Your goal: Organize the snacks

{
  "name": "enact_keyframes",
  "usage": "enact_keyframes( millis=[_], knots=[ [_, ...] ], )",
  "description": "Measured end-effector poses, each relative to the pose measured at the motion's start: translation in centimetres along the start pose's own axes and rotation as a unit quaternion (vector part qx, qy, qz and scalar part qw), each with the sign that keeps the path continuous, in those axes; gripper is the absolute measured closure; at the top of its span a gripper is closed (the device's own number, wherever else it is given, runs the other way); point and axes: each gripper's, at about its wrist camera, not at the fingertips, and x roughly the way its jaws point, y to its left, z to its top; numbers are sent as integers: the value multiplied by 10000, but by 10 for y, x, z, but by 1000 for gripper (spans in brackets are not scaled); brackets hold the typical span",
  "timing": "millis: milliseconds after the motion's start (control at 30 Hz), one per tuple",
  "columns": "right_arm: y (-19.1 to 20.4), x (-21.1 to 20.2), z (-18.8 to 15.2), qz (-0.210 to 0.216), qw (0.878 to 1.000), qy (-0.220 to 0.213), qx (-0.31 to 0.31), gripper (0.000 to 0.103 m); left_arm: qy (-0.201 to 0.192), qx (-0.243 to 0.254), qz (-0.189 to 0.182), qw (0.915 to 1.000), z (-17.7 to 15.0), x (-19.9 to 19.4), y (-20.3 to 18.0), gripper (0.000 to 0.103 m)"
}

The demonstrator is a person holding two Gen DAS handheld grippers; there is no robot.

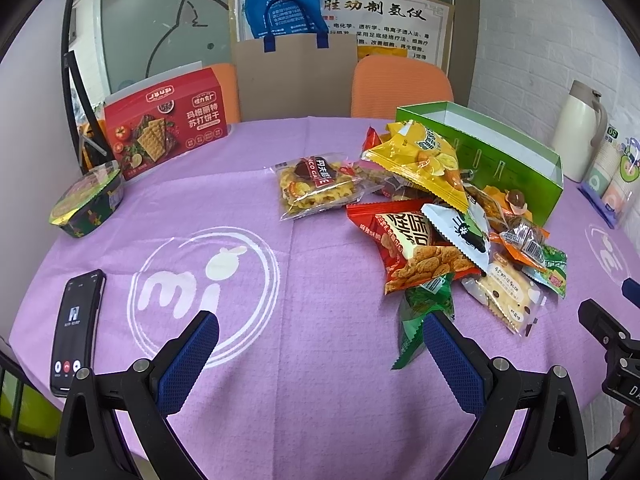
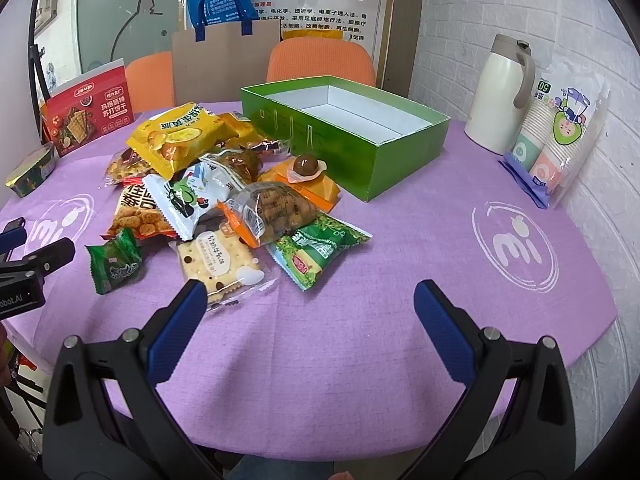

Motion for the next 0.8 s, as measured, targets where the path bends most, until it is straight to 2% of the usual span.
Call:
enact_keyframes(
  millis=[800],
  knots=[
    [-11,19,0,97,9992,209,315,0,203,-19,34,9998,-1,15,-6,0]
  ],
)
